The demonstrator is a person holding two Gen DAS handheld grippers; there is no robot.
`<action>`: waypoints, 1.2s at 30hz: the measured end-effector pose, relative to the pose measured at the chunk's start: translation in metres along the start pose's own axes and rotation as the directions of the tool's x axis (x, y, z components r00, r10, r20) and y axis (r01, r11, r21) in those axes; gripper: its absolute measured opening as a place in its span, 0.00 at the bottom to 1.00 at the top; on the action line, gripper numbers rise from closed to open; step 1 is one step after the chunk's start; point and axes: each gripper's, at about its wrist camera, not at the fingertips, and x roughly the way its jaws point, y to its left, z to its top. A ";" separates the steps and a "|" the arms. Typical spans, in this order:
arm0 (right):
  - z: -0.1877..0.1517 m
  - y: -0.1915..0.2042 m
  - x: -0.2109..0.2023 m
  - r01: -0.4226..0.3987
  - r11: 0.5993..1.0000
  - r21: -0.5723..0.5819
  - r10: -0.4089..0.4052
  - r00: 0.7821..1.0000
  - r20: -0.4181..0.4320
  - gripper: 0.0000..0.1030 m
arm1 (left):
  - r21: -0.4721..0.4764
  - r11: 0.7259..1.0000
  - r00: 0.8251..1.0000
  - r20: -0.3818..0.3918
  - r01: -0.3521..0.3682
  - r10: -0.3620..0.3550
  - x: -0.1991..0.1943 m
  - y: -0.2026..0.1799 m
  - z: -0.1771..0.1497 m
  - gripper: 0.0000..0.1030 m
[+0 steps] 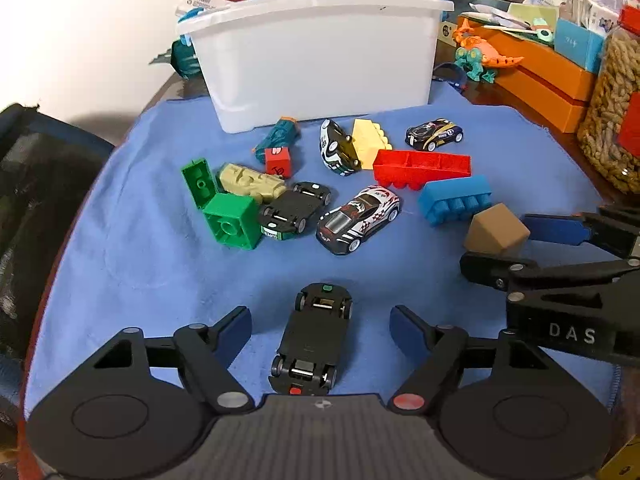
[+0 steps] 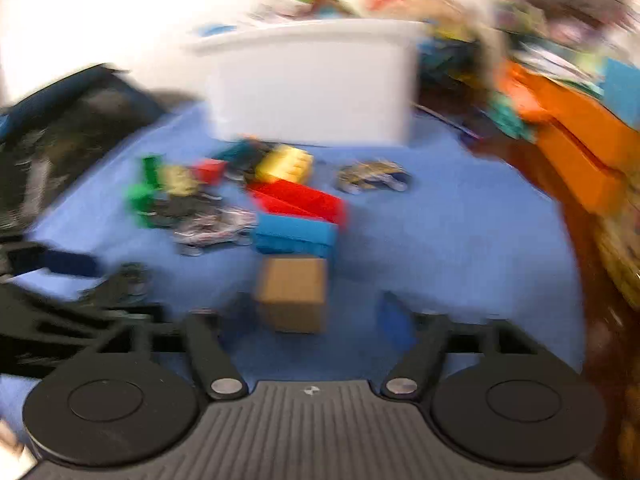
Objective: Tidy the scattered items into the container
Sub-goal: 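Lift the black toy car with the left tool while the right tool lifts the tan wooden cube, then drop the black car into the white bin with the left tool while the right tool drops the cube in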
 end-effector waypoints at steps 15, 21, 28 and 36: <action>0.006 0.001 -0.003 -0.024 0.998 -0.050 0.024 1.000 -0.013 0.61 | -0.003 1.000 1.000 0.008 0.029 -0.029 -0.002 0.005 0.000 0.64; 0.007 0.012 -0.002 -0.054 0.995 -0.089 0.054 0.998 -0.013 0.59 | 0.018 0.997 0.997 0.041 0.069 -0.070 -0.002 0.001 -0.002 0.49; 0.012 0.015 0.002 -0.058 0.993 -0.099 0.057 0.998 -0.011 0.48 | 0.018 0.996 0.995 0.050 0.084 -0.085 0.001 0.001 -0.001 0.38; 0.017 0.005 -0.004 -0.090 0.996 -0.027 0.089 0.995 -0.034 0.32 | 0.057 0.993 0.991 0.075 0.107 -0.112 -0.015 -0.001 0.003 0.33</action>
